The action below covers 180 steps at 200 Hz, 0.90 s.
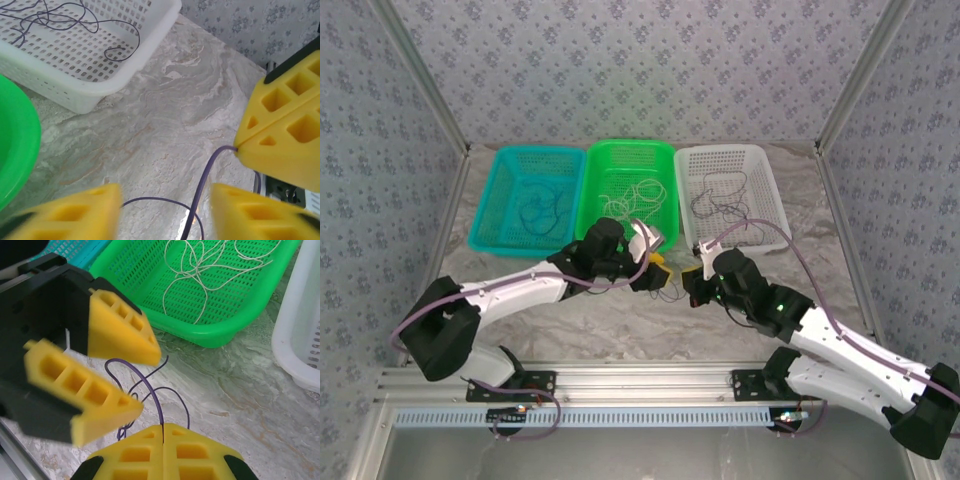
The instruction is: Untangle the cables
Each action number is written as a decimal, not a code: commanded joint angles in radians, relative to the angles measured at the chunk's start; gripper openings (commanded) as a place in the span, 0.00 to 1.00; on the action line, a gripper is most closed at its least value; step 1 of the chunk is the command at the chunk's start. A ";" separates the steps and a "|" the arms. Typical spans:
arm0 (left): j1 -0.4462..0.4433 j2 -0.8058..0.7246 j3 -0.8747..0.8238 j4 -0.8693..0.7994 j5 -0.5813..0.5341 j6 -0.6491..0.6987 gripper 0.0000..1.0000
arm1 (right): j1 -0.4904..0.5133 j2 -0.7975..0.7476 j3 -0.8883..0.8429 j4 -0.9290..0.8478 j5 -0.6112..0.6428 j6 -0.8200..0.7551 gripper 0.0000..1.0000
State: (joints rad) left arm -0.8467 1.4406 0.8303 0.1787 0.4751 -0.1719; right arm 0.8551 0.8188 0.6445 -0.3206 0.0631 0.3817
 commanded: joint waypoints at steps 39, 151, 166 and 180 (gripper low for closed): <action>-0.007 -0.001 0.044 0.014 0.013 -0.017 0.09 | 0.008 0.008 0.027 -0.001 0.025 -0.007 0.10; -0.023 -0.029 0.097 -0.004 -0.024 -0.159 0.04 | 0.001 0.075 -0.042 0.047 0.346 0.105 0.72; -0.022 -0.040 0.092 -0.003 -0.021 -0.167 0.04 | -0.011 0.074 -0.044 0.060 0.348 0.103 0.72; -0.022 -0.056 0.081 0.005 -0.028 -0.173 0.04 | -0.026 0.085 -0.048 0.061 0.345 0.109 0.70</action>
State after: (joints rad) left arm -0.8642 1.4376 0.9173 0.1577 0.4339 -0.3164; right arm 0.8494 0.8940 0.6029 -0.2840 0.3527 0.4591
